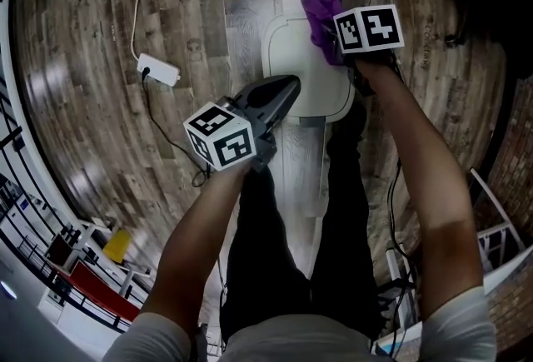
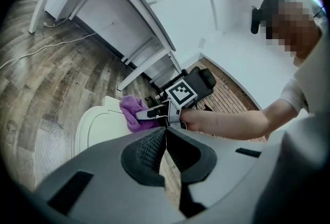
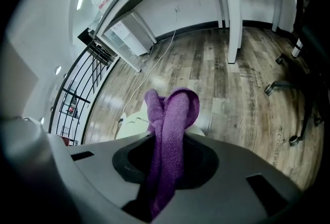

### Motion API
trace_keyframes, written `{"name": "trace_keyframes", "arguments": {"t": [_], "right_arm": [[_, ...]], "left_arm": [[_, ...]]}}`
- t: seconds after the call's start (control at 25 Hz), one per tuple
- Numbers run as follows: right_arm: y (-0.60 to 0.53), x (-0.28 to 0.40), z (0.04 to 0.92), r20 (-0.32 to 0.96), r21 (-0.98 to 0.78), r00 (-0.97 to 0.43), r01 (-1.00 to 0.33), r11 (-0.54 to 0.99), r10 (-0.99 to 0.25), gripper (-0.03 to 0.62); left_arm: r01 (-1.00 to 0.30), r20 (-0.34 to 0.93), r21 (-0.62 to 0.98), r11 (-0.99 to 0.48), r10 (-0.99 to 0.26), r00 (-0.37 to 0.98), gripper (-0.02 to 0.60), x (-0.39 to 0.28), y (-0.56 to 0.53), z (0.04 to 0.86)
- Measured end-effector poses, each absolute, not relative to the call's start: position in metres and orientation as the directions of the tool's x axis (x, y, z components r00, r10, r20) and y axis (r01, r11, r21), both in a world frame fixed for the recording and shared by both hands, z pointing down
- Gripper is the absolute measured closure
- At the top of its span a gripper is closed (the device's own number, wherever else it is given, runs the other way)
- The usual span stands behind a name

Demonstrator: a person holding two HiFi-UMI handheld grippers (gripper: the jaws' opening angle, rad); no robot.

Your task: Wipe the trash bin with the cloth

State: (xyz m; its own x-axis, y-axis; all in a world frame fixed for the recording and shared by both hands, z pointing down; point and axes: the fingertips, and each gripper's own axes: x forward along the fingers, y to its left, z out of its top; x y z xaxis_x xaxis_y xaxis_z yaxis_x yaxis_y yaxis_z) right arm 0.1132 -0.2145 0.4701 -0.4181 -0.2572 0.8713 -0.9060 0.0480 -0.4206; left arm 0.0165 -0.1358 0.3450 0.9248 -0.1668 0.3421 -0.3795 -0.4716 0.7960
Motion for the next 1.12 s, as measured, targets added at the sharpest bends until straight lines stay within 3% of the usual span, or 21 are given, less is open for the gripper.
{"name": "trace_keyframes", "arguments": {"t": [0.48,0.68,0.92,1.12], "right_arm": [[-0.178,0.212,0.478,0.955,-0.206,-0.2,-0.979,-0.005,-0.217,0.519],[-0.171,0.231,0.468,0.953,-0.18,-0.171,-0.984,-0.014,-0.249,0.517],[-0.177,0.205,0.442,0.922,-0.208,-0.2,-0.978,0.01,-0.331,0.517],[-0.185,0.142,0.423,0.897,-0.265,-0.276,-0.961,0.079,-0.347,0.519]], "left_arm": [[-0.357,0.347,0.795,-0.49,-0.115,0.931,0.577,0.046,-0.118,0.342],[-0.371,0.359,0.787,-0.493,-0.125,0.925,0.577,0.031,-0.119,0.343],[-0.396,0.372,0.778,-0.488,-0.15,0.916,0.577,-0.006,-0.121,0.343],[-0.418,0.382,0.774,-0.476,-0.175,0.907,0.577,-0.035,-0.119,0.338]]}}
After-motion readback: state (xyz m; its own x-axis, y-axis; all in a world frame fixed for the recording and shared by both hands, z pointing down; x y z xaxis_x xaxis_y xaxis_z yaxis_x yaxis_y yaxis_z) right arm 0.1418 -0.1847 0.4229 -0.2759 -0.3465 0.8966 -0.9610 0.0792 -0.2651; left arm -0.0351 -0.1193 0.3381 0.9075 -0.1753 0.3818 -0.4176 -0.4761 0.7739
